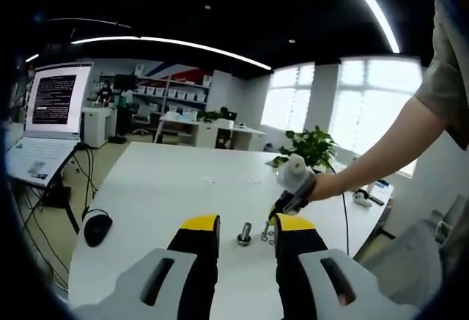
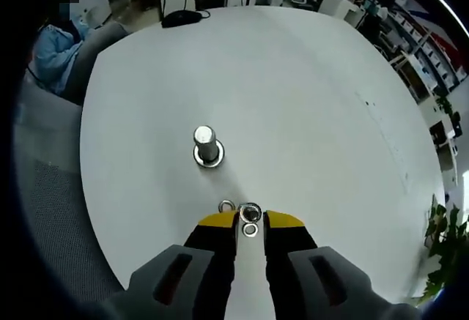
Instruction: Place the washer onto the threaded stud by aligning its center hole with the stud, sliding it down to the base, and recovering from edge contact or off-axis alignment until the washer reaches the visible bottom stop.
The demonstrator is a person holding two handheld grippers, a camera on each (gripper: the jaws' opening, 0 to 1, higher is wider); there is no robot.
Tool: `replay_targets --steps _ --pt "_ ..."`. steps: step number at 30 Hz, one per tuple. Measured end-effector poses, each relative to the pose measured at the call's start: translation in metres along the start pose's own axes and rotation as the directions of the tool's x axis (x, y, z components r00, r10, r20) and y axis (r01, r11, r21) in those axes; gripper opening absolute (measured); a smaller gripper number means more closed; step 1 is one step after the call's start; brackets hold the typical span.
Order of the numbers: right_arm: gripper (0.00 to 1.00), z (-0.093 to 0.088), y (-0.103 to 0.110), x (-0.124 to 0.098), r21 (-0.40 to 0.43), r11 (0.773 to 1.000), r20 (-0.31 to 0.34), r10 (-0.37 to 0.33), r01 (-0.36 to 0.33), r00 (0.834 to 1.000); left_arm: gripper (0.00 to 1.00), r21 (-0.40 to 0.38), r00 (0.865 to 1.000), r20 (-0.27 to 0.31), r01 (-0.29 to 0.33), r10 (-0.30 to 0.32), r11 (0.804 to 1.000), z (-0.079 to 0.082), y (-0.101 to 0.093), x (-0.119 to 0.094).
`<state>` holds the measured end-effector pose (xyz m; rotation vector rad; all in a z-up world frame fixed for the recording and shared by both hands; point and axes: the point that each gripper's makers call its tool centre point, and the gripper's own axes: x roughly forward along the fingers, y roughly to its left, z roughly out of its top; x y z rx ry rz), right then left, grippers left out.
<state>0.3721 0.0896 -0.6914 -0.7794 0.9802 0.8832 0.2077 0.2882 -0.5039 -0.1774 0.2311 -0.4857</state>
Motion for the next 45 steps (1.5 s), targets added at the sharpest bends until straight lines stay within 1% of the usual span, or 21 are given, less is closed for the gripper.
replay_targets --steps 4,9,13,15,19,22,24,25,27,32,34,36,37,38,45 --pt "0.17 0.0 0.002 -0.004 -0.022 1.0 0.001 -0.005 0.005 1.0 0.27 0.0 1.0 -0.001 0.002 -0.002 1.0 0.0 -0.001 0.0" --pt "0.18 -0.002 0.001 -0.012 -0.011 1.0 0.001 -0.019 0.019 1.0 0.27 -0.002 1.0 -0.001 0.006 -0.006 1.0 0.0 -0.001 0.001" --pt "0.19 0.002 0.0 -0.016 0.0 0.999 0.009 -0.033 0.033 0.999 0.27 -0.003 1.0 0.006 0.011 -0.011 1.0 0.002 -0.002 0.0" --pt "0.19 0.009 0.003 -0.019 0.0 0.999 0.015 -0.034 0.034 0.999 0.27 -0.002 1.0 0.012 0.012 -0.012 1.0 0.003 -0.002 -0.001" --pt "0.2 0.029 0.007 -0.023 -0.033 0.999 0.037 -0.042 0.043 0.998 0.27 -0.002 1.0 0.02 0.014 -0.014 1.0 0.004 -0.003 -0.002" --pt "0.2 0.051 0.006 -0.029 -0.024 0.999 0.068 -0.044 0.046 0.997 0.27 0.002 1.0 0.024 0.015 -0.015 1.0 0.005 -0.004 -0.002" --pt "0.2 0.059 0.006 -0.03 -0.041 0.998 0.074 -0.051 0.054 0.996 0.27 0.002 1.0 0.026 0.016 -0.016 1.0 0.006 -0.004 -0.003" --pt "0.2 0.064 0.007 -0.031 -0.065 0.996 0.074 -0.053 0.058 0.996 0.27 0.003 0.999 0.029 0.016 -0.016 1.0 0.006 -0.004 -0.003" --pt "0.2 0.069 0.007 -0.032 -0.084 0.994 0.075 -0.057 0.063 0.996 0.27 0.003 0.999 0.032 0.017 -0.017 1.0 0.007 -0.004 -0.003" --pt "0.2 0.08 0.001 -0.037 -0.053 0.996 0.088 -0.06 0.064 0.994 0.27 0.003 0.999 0.035 0.016 -0.016 1.0 0.007 -0.003 -0.003" --pt "0.2 0.077 0.001 -0.037 -0.055 0.996 0.079 -0.061 0.066 0.995 0.28 0.003 0.999 0.034 0.017 -0.017 1.0 0.007 -0.003 -0.003" --pt "0.2 0.064 0.0 -0.034 -0.079 0.995 0.04 -0.063 0.066 0.997 0.28 0.004 0.999 0.036 0.018 -0.018 1.0 0.008 -0.004 -0.003" --pt "0.2 0.055 0.0 -0.033 -0.093 0.993 0.013 -0.067 0.068 0.998 0.28 0.003 0.999 0.035 0.018 -0.018 1.0 0.008 -0.004 -0.003" --pt "0.2 0.051 0.0 -0.032 -0.101 0.992 0.005 -0.07 0.07 0.998 0.28 0.002 0.999 0.034 0.018 -0.018 1.0 0.007 -0.004 -0.003" --pt "0.2 0.022 -0.009 -0.028 -0.062 0.996 -0.028 -0.066 0.064 0.997 0.28 -0.002 0.999 0.03 0.013 -0.012 1.0 0.007 -0.003 -0.003"
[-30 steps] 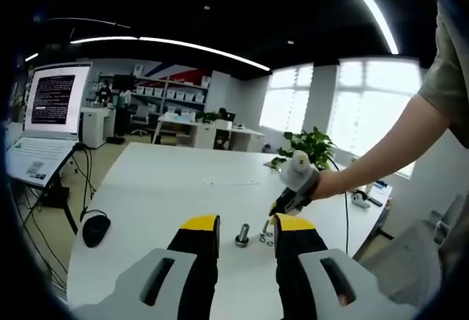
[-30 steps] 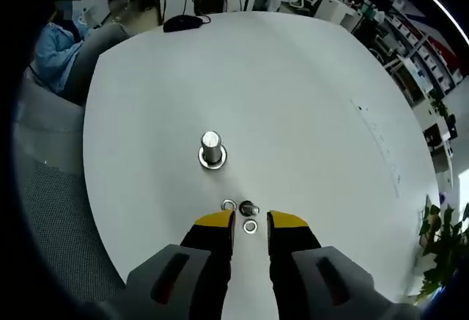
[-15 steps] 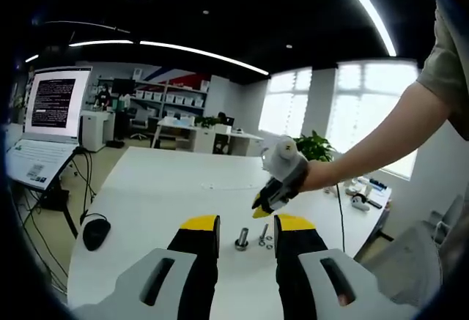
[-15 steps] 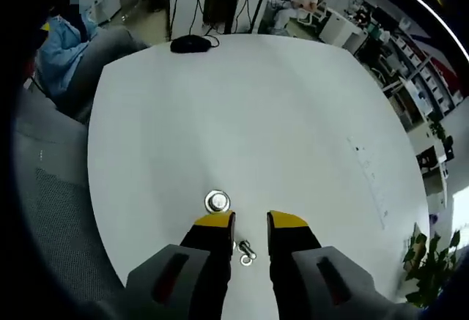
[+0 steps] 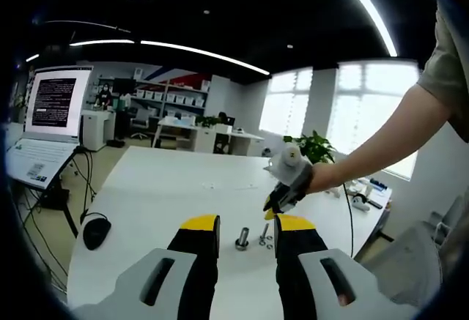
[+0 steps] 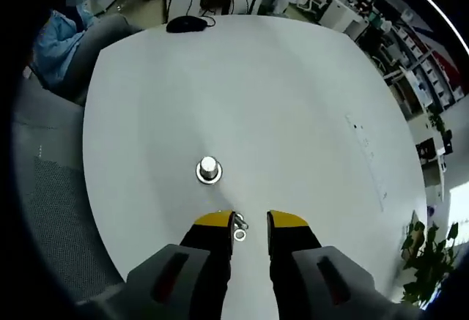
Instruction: Place the washer onto the threaded stud by aligning its center hole with the stud, sliding it down to the base, and recovering from edge contact or off-axis alignment until the washer reaches the visible bottom stop.
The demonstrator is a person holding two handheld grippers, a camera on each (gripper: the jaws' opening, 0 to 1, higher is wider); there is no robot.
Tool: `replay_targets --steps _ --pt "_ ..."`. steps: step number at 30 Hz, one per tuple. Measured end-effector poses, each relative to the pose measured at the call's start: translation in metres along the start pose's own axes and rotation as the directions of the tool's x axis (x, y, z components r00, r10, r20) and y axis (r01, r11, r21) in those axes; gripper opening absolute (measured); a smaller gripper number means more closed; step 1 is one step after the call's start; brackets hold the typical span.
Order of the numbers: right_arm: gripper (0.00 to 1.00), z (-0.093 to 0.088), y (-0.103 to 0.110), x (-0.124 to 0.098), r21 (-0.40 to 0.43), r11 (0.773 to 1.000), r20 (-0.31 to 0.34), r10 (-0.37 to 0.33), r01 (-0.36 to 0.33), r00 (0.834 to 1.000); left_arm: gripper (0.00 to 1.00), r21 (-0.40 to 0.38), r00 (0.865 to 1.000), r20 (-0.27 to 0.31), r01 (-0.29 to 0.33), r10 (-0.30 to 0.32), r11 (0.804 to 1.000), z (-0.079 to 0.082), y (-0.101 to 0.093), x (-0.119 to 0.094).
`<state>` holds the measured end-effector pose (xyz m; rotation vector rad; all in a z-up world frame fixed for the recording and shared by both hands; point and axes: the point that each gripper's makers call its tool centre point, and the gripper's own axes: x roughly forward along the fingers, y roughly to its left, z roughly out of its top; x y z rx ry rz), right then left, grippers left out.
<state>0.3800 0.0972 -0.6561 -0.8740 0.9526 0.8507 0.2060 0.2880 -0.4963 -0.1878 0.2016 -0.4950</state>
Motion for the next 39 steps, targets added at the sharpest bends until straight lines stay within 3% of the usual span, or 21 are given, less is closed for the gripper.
replay_targets --steps 18,26,30,39 --pt "0.2 -0.056 0.017 0.032 0.15 0.985 -0.048 0.098 -0.089 0.994 0.27 0.007 0.999 -0.037 0.0 0.0 1.0 -0.008 -0.001 0.003" --pt "0.2 -0.064 0.019 0.045 0.187 0.976 -0.073 0.129 -0.113 0.989 0.27 0.003 0.999 -0.047 -0.005 0.005 1.0 -0.011 0.0 0.003" --pt "0.2 -0.067 0.017 0.051 0.154 0.982 -0.102 0.127 -0.11 0.987 0.27 0.001 0.999 -0.051 -0.008 0.008 1.0 -0.011 0.002 0.004" --pt "0.2 -0.071 0.019 0.06 0.204 0.971 -0.115 0.154 -0.128 0.981 0.27 -0.007 0.998 -0.053 -0.016 0.015 1.0 -0.012 0.004 0.004"
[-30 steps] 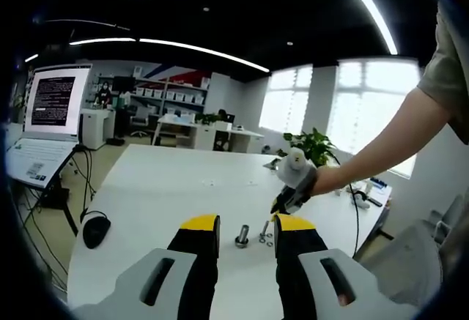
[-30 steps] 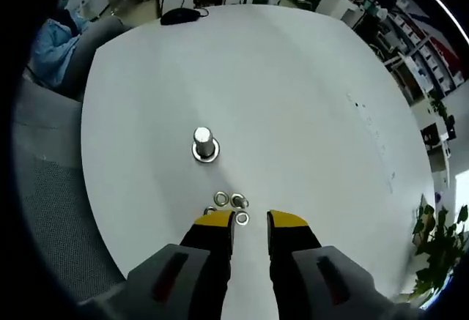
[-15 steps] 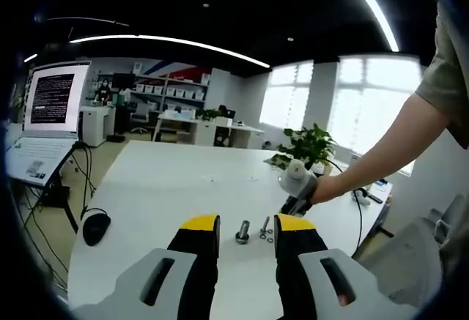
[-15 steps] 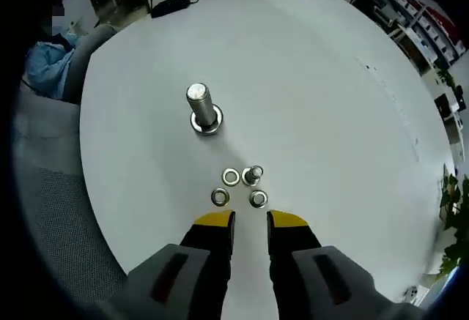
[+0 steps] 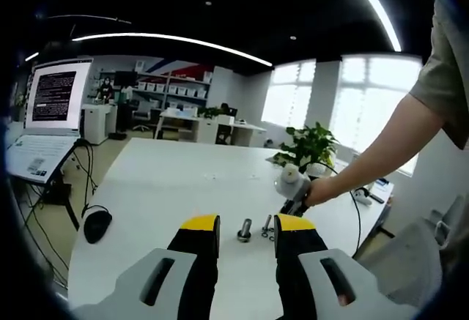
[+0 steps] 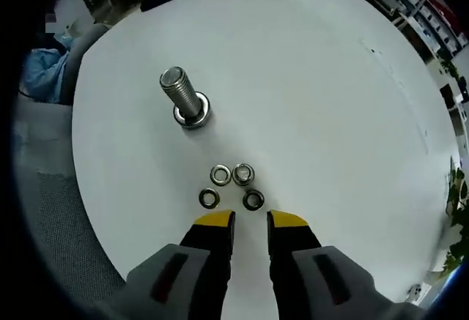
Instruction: Place the washer onto the threaded stud by aligning its center hole with the stud, sliding it down to the base, and recovering from edge contact or off-axis alignment until the washer reaches the visible bottom stop.
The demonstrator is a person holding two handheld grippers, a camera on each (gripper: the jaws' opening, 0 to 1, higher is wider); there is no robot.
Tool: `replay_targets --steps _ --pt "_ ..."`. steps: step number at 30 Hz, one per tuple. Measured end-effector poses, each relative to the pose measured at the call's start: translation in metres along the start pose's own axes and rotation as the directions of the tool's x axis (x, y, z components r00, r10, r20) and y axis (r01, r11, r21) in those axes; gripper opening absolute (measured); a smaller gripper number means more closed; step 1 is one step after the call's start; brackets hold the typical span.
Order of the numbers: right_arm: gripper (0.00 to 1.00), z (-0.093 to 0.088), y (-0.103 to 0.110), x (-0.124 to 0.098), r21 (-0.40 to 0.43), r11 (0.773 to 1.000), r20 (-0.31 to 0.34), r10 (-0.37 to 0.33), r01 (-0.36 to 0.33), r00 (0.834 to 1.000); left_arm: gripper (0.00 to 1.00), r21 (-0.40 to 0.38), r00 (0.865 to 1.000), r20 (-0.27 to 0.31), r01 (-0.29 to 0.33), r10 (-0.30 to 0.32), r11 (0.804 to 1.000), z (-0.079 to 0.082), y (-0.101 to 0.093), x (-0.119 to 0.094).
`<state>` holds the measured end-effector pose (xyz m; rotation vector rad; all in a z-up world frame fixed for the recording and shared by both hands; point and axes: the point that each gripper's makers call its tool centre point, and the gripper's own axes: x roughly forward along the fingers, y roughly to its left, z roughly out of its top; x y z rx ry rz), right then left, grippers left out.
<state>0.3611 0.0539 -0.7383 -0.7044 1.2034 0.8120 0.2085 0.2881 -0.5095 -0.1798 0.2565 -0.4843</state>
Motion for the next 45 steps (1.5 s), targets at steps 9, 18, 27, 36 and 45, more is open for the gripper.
replay_targets --steps 9,18,27,36,45 --pt "0.2 -0.001 -0.001 0.003 -0.007 1.0 -0.011 -0.002 0.002 1.0 0.27 -0.005 1.0 0.003 0.003 -0.003 1.0 0.0 -0.001 0.0" --pt "0.2 0.005 0.0 0.007 -0.022 1.0 -0.011 -0.002 0.002 1.0 0.27 -0.008 1.0 0.002 0.004 -0.004 1.0 0.0 0.0 0.0" --pt "0.2 0.007 0.0 0.009 -0.126 0.991 -0.101 0.033 -0.046 0.994 0.27 -0.011 1.0 -0.003 0.001 -0.001 1.0 -0.001 0.001 0.0" --pt "0.18 0.007 -0.001 0.01 -0.172 0.983 -0.115 0.052 -0.071 0.992 0.27 -0.013 1.0 -0.004 -0.003 0.003 1.0 -0.001 0.002 0.0" --pt "0.16 0.008 -0.001 0.011 -0.246 0.966 -0.15 0.039 -0.076 0.988 0.27 -0.014 1.0 -0.009 -0.005 0.005 1.0 -0.002 0.002 0.001"
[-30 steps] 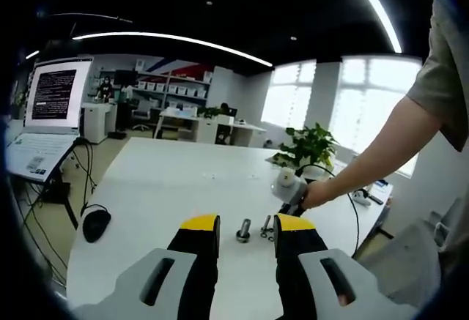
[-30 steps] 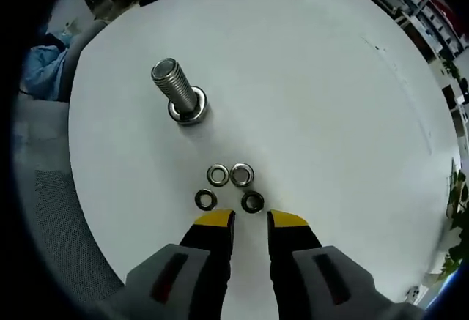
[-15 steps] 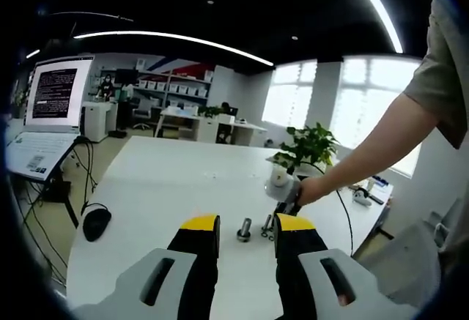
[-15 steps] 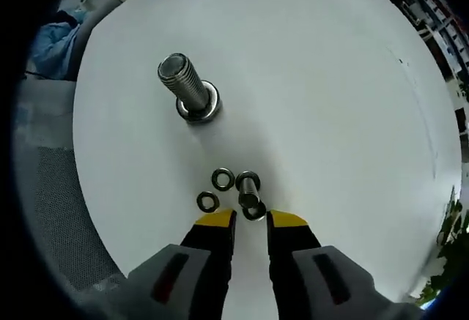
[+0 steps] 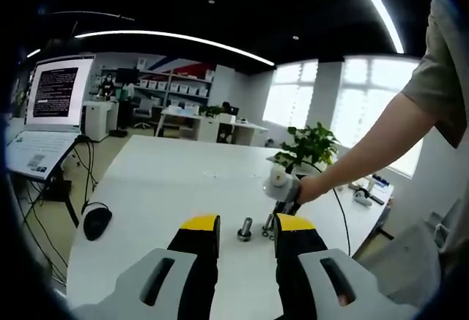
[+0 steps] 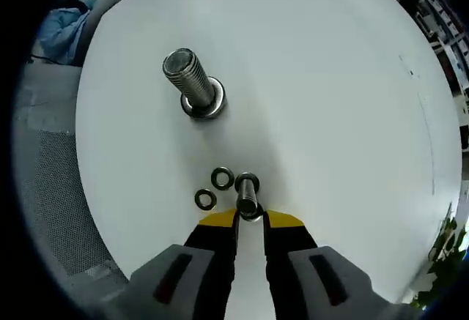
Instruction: Place the washer onto the threaded stud by aligning its center hole with the stud, sliding it down to the base, and recovering from edge contact or off-axis alignment until the washer reaches the visible bottom stop.
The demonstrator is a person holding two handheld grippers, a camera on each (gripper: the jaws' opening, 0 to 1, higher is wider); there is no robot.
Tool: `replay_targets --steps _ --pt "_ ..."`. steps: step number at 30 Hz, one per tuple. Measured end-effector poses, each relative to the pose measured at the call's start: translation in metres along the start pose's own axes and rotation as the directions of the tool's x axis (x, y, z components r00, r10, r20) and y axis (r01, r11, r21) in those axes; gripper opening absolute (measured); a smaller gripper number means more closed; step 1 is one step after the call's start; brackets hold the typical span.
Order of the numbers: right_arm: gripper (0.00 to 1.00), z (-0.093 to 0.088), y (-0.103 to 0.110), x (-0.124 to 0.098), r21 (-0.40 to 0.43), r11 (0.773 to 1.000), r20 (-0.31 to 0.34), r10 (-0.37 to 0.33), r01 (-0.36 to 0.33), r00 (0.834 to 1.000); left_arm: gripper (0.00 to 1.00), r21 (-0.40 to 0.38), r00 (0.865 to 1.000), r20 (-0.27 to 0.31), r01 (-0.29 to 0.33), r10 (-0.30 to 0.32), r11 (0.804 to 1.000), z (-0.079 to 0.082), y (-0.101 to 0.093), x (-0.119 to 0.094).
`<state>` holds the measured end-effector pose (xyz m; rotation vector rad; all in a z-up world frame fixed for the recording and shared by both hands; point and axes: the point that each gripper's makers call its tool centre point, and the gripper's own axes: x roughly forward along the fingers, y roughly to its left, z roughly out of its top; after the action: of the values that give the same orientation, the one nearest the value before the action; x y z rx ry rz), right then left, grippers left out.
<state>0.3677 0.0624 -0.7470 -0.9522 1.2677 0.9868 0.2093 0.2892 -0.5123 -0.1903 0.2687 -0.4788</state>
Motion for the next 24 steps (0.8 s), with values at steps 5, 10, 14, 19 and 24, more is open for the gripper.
replay_targets --steps 5,10,14,19,24 --pt "0.16 0.001 0.0 0.0 -0.053 0.999 -0.007 -0.004 0.003 1.0 0.27 0.0 1.0 -0.002 0.001 -0.001 1.0 0.0 0.0 0.0" --pt "0.15 0.001 -0.002 -0.001 -0.038 0.999 0.009 0.01 -0.01 1.0 0.27 0.0 1.0 -0.003 0.001 -0.001 1.0 -0.001 -0.001 0.0" --pt "0.14 0.001 -0.002 0.0 -0.018 1.0 0.004 0.005 -0.005 1.0 0.27 0.001 1.0 -0.007 0.0 0.0 1.0 -0.002 0.0 0.0" --pt "0.02 0.005 -0.002 0.0 -0.111 0.993 0.021 -0.028 0.031 0.999 0.27 0.0 1.0 -0.009 0.0 0.0 1.0 -0.002 0.0 0.001" --pt "0.02 0.0 -0.003 -0.002 -0.039 0.999 0.0 -0.032 0.032 0.999 0.27 0.0 1.0 -0.007 -0.003 0.003 1.0 -0.002 0.001 0.0"
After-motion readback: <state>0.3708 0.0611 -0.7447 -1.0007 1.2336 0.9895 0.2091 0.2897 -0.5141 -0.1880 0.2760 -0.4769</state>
